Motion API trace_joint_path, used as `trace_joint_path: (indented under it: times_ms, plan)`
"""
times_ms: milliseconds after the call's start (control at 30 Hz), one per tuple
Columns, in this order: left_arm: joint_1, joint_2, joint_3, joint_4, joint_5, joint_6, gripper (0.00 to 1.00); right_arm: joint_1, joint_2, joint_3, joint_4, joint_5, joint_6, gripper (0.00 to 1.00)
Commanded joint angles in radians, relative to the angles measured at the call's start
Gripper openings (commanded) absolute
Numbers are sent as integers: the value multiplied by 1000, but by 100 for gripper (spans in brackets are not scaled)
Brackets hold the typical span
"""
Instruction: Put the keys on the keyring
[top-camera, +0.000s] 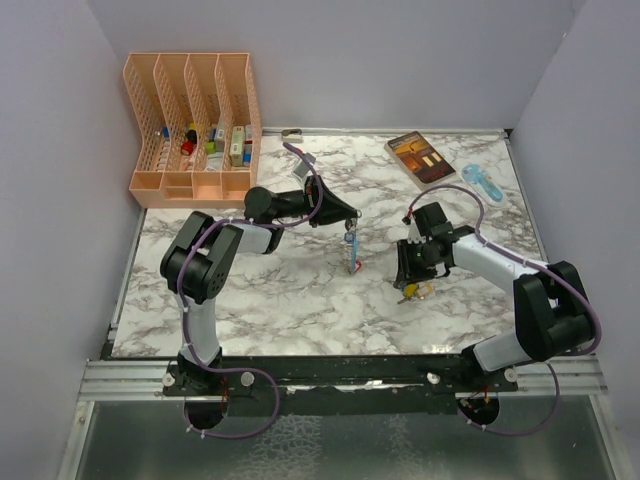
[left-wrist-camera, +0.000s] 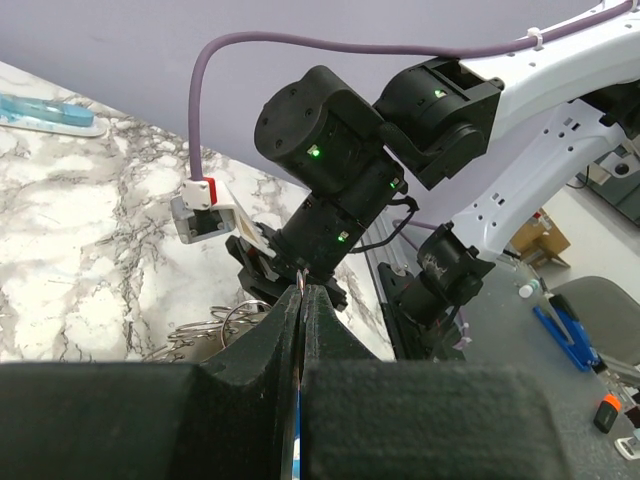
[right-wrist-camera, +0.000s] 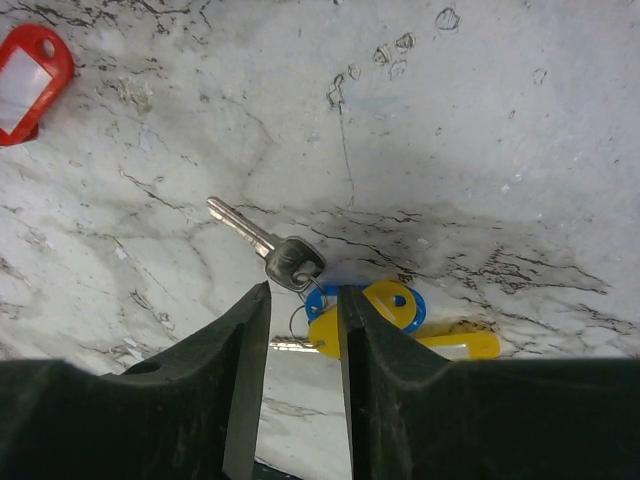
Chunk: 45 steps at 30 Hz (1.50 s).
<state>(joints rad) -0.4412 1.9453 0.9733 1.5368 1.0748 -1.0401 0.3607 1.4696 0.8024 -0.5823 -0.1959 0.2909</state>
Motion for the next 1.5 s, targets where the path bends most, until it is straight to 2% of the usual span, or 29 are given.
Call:
trace_joint_path:
  times_ms: [0,67,233,333,500,600,733,800,967,1467]
  plan:
    - [-5,10,28,250,13,-15,0,6,-4,-21,9,-18,-17,33]
    - [-5,14,28,250,13,-18,0,6,3,-27,16,-25,-12,30]
    - [-6,19,29,250,13,-20,0,6,4,-34,36,-39,-2,14]
    - [-5,25,33,249,14,-22,0,6,6,-36,35,-37,0,11]
    - [-6,30,36,250,16,-28,0,6,15,-34,38,-42,-2,10]
    - [-5,30,38,250,20,-31,0,6,21,-33,49,-48,4,20]
    - [-5,32,39,250,22,-34,0,6,31,-33,60,-65,-3,22]
    - [-6,32,41,250,22,-34,0,6,32,-34,62,-69,-5,20]
    - [-5,34,44,250,25,-39,0,6,10,-32,52,-52,-4,2]
    - [6,3,110,250,117,-71,0,6,-252,-15,111,-28,57,1]
